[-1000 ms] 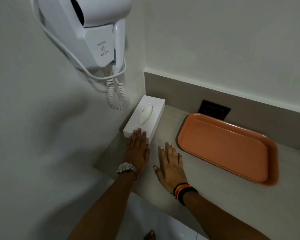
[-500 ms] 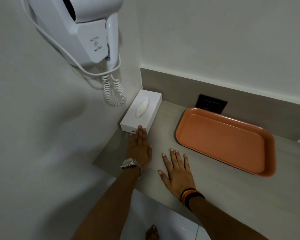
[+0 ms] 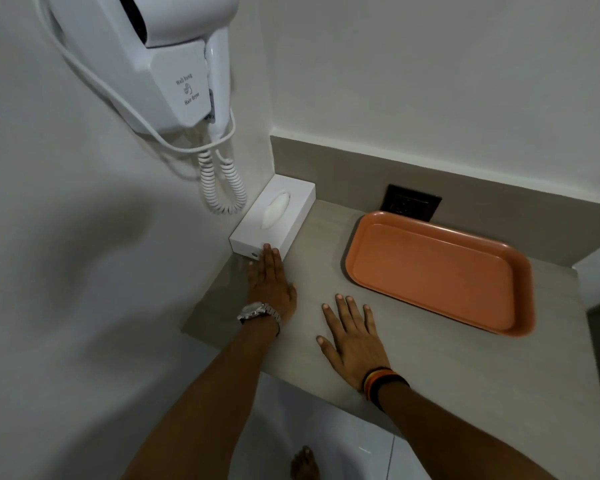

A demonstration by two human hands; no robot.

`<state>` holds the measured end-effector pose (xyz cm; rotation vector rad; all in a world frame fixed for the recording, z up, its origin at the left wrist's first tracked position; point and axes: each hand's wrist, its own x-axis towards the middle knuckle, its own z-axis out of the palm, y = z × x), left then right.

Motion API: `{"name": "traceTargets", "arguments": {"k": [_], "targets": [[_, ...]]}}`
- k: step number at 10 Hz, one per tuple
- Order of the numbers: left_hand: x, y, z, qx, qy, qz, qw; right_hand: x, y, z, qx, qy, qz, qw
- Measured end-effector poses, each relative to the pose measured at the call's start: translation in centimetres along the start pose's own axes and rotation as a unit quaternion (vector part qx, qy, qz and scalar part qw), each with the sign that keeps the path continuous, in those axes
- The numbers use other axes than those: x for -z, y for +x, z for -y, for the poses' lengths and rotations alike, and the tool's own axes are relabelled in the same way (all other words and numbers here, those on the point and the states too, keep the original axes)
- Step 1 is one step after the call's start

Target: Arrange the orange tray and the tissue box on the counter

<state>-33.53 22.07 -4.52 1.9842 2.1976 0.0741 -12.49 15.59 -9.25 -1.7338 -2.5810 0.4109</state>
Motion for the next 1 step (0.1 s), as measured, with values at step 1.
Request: {"name": "traceTargets", "arguments": {"k": [1], "targets": [[1.32, -0.72, -1.60, -0.038, -0.011, -0.053, 0.998, 0.76, -1.27, 0.17, -0.015, 0.025, 0.009, 1.000]]}}
